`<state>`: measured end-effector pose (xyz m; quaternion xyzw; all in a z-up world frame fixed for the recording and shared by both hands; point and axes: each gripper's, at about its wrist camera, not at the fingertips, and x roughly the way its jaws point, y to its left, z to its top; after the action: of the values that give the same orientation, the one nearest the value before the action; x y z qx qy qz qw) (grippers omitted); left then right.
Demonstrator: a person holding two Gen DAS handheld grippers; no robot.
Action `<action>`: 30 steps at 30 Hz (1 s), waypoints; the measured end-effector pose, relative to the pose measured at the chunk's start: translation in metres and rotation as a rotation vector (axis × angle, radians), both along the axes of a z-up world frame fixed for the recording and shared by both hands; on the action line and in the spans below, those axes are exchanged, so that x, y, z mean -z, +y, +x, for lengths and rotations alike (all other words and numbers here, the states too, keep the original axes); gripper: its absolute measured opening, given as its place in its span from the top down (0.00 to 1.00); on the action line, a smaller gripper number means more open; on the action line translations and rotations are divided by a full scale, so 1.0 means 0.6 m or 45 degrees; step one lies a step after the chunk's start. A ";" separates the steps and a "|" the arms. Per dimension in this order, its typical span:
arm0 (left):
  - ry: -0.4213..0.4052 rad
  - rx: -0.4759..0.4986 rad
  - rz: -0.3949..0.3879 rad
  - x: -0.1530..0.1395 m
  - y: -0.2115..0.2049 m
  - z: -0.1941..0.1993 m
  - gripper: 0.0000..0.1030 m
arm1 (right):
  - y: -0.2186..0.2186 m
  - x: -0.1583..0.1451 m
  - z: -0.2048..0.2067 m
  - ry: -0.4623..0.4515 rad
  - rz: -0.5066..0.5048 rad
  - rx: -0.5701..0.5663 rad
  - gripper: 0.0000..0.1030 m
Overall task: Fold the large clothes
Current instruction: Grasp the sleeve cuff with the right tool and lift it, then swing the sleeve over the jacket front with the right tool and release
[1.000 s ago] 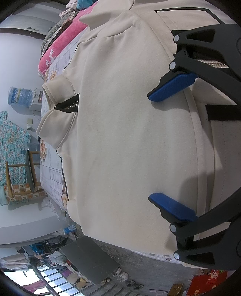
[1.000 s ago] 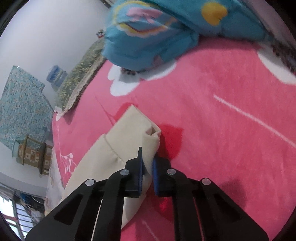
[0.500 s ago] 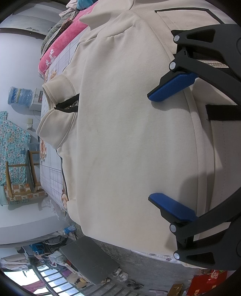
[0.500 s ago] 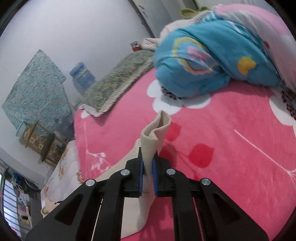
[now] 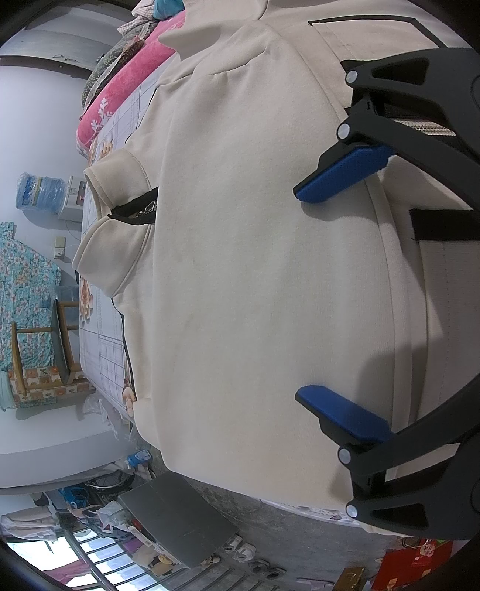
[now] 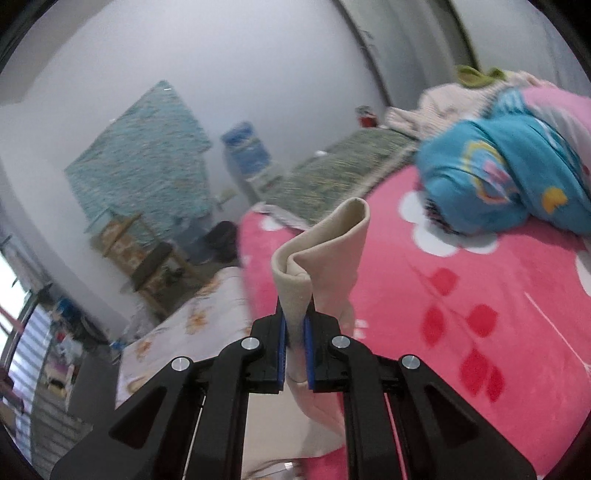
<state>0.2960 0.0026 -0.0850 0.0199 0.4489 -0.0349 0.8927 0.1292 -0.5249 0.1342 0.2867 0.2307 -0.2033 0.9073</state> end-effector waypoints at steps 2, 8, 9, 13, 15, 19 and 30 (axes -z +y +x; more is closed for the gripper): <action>0.000 0.000 -0.001 0.000 0.001 0.000 0.07 | 0.028 -0.016 0.010 -0.020 -0.019 -0.045 0.92; 0.010 0.019 -0.026 -0.003 0.006 0.004 0.07 | 0.125 -0.044 0.056 -0.075 -0.031 -0.180 0.92; 0.014 0.015 -0.017 -0.007 0.010 0.005 0.07 | 0.139 -0.045 0.065 -0.085 -0.021 -0.199 0.92; -0.006 -0.035 -0.105 -0.047 0.043 -0.012 0.07 | 0.192 -0.051 0.095 -0.113 0.007 -0.269 0.92; -0.045 -0.035 -0.117 -0.070 0.056 -0.027 0.07 | 0.218 -0.054 0.110 -0.117 0.009 -0.307 0.92; -0.056 -0.019 -0.120 -0.092 0.086 -0.047 0.18 | 0.295 -0.057 0.152 -0.115 -0.018 -0.421 0.92; 0.106 0.004 -0.270 -0.026 0.171 -0.035 0.84 | 0.518 -0.005 0.274 -0.066 -0.033 -0.705 0.92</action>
<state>0.2747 0.1052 -0.0693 -0.0753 0.4795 -0.0845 0.8702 0.2937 -0.2139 0.1373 0.2062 0.2743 0.0569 0.9376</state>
